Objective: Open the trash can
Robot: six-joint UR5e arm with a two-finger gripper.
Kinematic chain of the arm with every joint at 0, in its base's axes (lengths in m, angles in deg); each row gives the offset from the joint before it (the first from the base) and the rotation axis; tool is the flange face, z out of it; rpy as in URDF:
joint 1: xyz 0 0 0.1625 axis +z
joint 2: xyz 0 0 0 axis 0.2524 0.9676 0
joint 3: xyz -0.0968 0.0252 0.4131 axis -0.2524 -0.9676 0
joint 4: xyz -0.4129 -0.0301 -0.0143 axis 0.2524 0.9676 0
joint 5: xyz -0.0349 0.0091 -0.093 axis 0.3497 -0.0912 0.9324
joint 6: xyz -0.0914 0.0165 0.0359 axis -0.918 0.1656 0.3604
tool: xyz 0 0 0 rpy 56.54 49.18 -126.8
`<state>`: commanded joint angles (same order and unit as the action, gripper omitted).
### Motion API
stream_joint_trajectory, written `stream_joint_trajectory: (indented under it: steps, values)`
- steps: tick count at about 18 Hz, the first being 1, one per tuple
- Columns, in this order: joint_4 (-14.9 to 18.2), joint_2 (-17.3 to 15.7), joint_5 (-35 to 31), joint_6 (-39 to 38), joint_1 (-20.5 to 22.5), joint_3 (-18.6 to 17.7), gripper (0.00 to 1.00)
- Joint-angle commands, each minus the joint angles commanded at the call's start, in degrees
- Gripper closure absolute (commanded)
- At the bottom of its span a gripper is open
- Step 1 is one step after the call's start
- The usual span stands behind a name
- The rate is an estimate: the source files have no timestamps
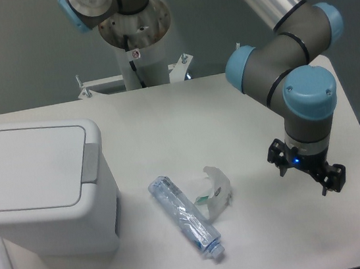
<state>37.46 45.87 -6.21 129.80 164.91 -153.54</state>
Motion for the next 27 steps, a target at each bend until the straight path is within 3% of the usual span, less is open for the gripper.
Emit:
stream_joint_trajectory:
  steps: [5, 14, 21, 27]
  values:
    - [0.3, -0.2, 0.0, -0.4, -0.1, 0.0, 0.00]
    - [0.6, -2.1, 3.2, -14.1, -3.5, 0.0, 0.00]
    - [-0.1, -9.8, 12.2, -32.7, -9.0, -1.7, 0.00]
    - [-0.2, -16.1, 19.6, -43.2, -13.9, -1.9, 0.00]
